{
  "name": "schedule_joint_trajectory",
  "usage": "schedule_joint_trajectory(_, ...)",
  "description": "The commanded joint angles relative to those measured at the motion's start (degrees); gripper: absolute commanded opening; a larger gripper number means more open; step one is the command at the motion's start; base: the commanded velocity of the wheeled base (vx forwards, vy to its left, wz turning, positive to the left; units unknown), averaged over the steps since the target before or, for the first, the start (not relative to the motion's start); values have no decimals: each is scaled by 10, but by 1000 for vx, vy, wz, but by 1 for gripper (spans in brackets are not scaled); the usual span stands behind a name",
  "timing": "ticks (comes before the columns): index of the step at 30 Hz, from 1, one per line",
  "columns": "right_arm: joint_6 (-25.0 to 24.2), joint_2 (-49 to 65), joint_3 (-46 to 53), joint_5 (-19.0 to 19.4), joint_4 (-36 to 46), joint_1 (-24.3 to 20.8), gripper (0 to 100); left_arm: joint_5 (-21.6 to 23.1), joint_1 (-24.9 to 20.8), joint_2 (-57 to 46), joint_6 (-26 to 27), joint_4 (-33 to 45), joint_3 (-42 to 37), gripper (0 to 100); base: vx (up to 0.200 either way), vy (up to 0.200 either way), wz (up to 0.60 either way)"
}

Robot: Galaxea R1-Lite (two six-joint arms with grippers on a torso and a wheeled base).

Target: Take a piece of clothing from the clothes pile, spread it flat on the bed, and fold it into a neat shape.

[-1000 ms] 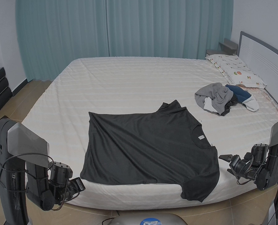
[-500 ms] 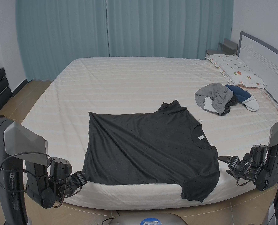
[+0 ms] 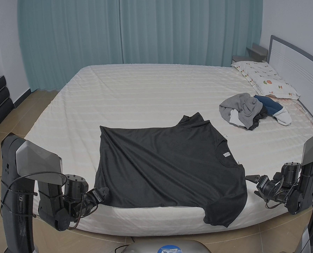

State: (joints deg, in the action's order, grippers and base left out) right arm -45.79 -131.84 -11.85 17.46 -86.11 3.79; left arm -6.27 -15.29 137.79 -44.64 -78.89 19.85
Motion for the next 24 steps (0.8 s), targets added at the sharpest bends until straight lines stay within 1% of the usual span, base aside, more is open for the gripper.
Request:
schedule_joint_trajectory(1,0,-1,-1,0,0,0,100,-2,0,15,0,0,12,0,0,0,0)
schedule_joint_trajectory(3,0,-2,0,0,0,0,100,-5,0,16,0,0,12,0,0,0,0)
schedule_joint_trajectory(7,0,-1,-1,-1,-1,1,100,-29,4,24,0,0,10,0,0,0,0)
schedule_joint_trajectory(10,0,-1,0,-1,0,1,100,-31,5,23,1,0,2,0,0,0,0)
schedule_joint_trajectory(13,0,-1,1,-1,0,1,100,-37,4,20,5,0,-23,0,0,0,0)
schedule_joint_trajectory(18,0,-1,2,-1,-1,1,100,-38,6,9,11,0,-35,0,0,0,0)
schedule_joint_trajectory(24,5,-3,7,-1,0,1,100,-40,8,-10,35,0,-62,0,0,0,0)
